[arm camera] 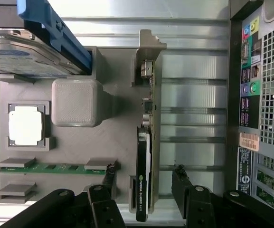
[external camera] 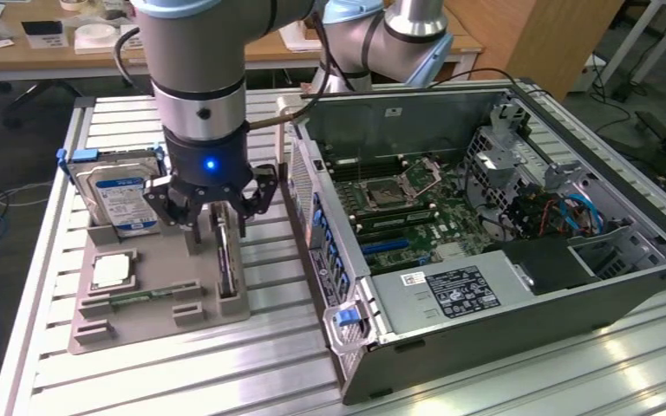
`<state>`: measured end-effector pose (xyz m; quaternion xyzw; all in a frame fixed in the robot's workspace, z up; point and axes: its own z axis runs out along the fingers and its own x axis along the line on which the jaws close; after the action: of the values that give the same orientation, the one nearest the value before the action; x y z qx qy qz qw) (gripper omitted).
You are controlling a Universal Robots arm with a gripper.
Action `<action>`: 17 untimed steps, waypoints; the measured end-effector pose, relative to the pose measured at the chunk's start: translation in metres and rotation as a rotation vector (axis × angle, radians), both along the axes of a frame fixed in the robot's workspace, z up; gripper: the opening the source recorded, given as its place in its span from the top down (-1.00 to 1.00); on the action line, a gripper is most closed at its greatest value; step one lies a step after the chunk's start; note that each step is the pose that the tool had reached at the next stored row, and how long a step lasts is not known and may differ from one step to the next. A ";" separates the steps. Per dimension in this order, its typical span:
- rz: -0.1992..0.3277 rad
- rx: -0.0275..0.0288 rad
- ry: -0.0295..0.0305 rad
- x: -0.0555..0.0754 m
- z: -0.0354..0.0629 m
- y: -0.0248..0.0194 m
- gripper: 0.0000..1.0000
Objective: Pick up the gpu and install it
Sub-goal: 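Pick up the gpu and move the gpu toward the slot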
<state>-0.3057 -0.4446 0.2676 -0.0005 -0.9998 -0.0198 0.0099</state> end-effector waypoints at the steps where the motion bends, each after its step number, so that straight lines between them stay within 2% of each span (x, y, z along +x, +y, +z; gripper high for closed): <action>1: 0.000 0.0000 -0.0001 0.000 -0.0018 0.0000 -0.18; 8: 0.000 -0.0001 -0.0005 0.000 -0.0145 0.0007 -0.18; 13: 0.000 -0.0009 -0.0004 0.001 -0.0236 0.0058 -0.18; 17: 0.000 -0.0008 -0.0004 0.001 -0.0308 0.0079 -0.18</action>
<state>-0.3051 -0.4367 0.2367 -0.0005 -0.9998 -0.0194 0.0097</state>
